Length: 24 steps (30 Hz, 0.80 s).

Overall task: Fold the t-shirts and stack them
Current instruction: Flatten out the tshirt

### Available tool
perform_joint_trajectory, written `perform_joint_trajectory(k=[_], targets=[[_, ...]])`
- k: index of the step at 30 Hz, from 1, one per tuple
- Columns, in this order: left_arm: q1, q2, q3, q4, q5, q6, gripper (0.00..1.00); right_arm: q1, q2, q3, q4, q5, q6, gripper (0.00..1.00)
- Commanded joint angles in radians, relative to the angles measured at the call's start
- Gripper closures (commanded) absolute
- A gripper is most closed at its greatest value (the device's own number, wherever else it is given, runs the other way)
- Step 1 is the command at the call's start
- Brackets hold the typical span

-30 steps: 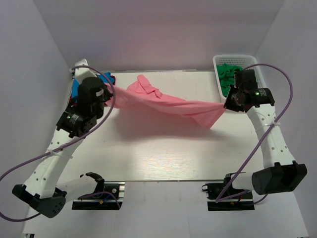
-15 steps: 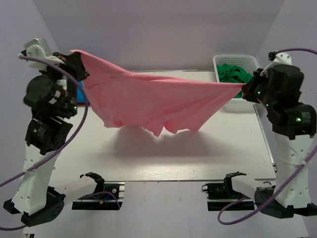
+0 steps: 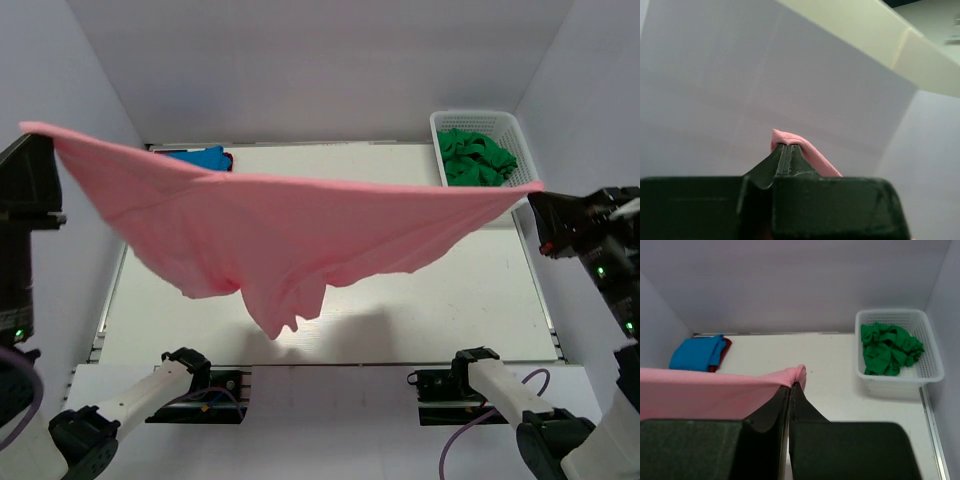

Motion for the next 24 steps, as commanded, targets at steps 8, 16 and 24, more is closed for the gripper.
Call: perform_joint_trajectory(k=[8,16,24], targets=[[0.004,-0.060,0.041,-0.095,0.238,-0.079,1.00,-0.004,-0.130,-0.028,-0.006,-0.100,0.008,1.00],[0.004,-0.015,-0.122,-0.072,0.161,-0.067,1.00,-0.004,-0.162,-0.203,0.031,-0.019,0.024,1.00],[0.005,0.119,-0.513,0.114,0.003,-0.056,1.00,-0.004,-0.179,-0.826,0.325,-0.047,0.082,1.00]])
